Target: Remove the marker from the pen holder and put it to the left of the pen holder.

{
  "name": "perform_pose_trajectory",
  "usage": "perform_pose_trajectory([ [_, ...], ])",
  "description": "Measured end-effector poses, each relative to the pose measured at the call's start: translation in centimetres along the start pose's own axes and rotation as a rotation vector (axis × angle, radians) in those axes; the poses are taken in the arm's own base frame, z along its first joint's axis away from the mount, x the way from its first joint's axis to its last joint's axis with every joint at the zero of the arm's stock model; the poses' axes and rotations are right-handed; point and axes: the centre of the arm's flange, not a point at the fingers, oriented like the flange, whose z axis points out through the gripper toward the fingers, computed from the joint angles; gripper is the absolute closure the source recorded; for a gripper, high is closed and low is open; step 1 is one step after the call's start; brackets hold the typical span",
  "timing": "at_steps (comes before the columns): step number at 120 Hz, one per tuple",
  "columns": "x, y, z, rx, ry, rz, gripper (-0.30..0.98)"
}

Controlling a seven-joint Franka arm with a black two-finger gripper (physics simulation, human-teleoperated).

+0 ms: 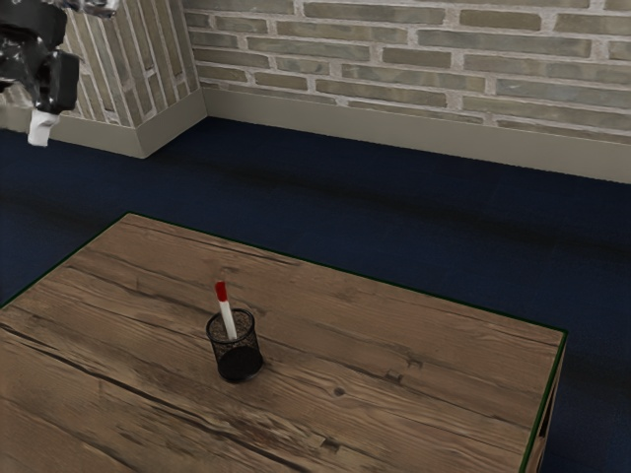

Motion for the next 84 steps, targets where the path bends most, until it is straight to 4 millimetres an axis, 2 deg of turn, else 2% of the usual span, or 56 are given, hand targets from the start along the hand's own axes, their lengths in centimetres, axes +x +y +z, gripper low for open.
perform_pose_trajectory([
  [3, 3.3, -0.3, 0.8, 0.007, 0.021, -0.018, 0.01],
  [7, 6.2, -1.1, 1.4, 0.01, 0.069, -0.038, 0.01],
  [16, 9.5, -2.1, 1.1, 0.018, 0.201, -0.057, 0.01],
  [21, 11.5, -1.1, 0.8, 0.047, 0.257, -0.053, 0.01],
  [27, 15.7, 1.6, 1.7, 0.091, 0.271, -0.036, 0.01],
  [29, 17.6, 2.5, 2.6, 0.101, 0.261, -0.029, 0.01],
  [32, 20.5, 3.3, 5.1, 0.101, 0.226, -0.018, 0.02],
  [36, 23.7, 3.3, 9.1, 0.076, 0.177, -0.004, 0.02],
  [39, 25.2, 3.3, 11.9, 0.053, 0.154, 0.014, 0.02],
  [44, 26.1, 4.2, 14.8, 0.035, 0.155, 0.04, 0.02],
  [56, 26.8, 7.2, 18.8, 0.026, 0.199, 0.053, 0.02],
  [65, 26.9, 9.1, 19.9, 0.02, 0.24, 0.035, 0.02],
  [75, 25.9, 11.7, 21.0, 0.016, 0.273, 0.029, 0.02],
  [84, 25.8, 13.6, 22.3, 0.016, 0.288, 0.015, 0.02],
])
